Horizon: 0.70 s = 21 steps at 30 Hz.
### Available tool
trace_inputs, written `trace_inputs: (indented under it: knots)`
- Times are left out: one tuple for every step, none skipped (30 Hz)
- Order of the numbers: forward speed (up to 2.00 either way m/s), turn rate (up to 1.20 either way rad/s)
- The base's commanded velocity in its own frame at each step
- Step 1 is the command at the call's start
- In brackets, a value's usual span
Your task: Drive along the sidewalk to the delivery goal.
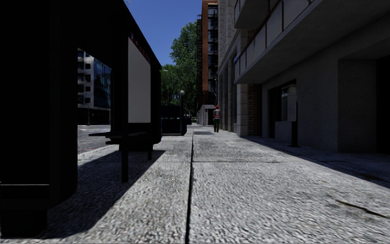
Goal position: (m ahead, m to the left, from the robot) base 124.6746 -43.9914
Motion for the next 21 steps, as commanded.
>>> trace_inputs:
  knots:
    - [2.00,0.00]
    - [2.00,0.00]
    - [2.00,0.00]
    - [2.00,0.00]
    - [2.00,0.00]
    - [2.00,0.00]
    - [2.00,0.00]
    - [2.00,0.00]
    - [2.00,0.00]
    - [2.00,0.00]
    - [2.00,0.00]
    - [2.00,0.00]
    - [2.00,0.00]
    - [2.00,0.00]
    - [2.00,0.00]
    - [2.00,0.00]
    - [2.00,0.00]
    - [2.00,0.00]
    - [2.00,0.00]
    - [2.00,0.00]
    - [2.00,0.00]
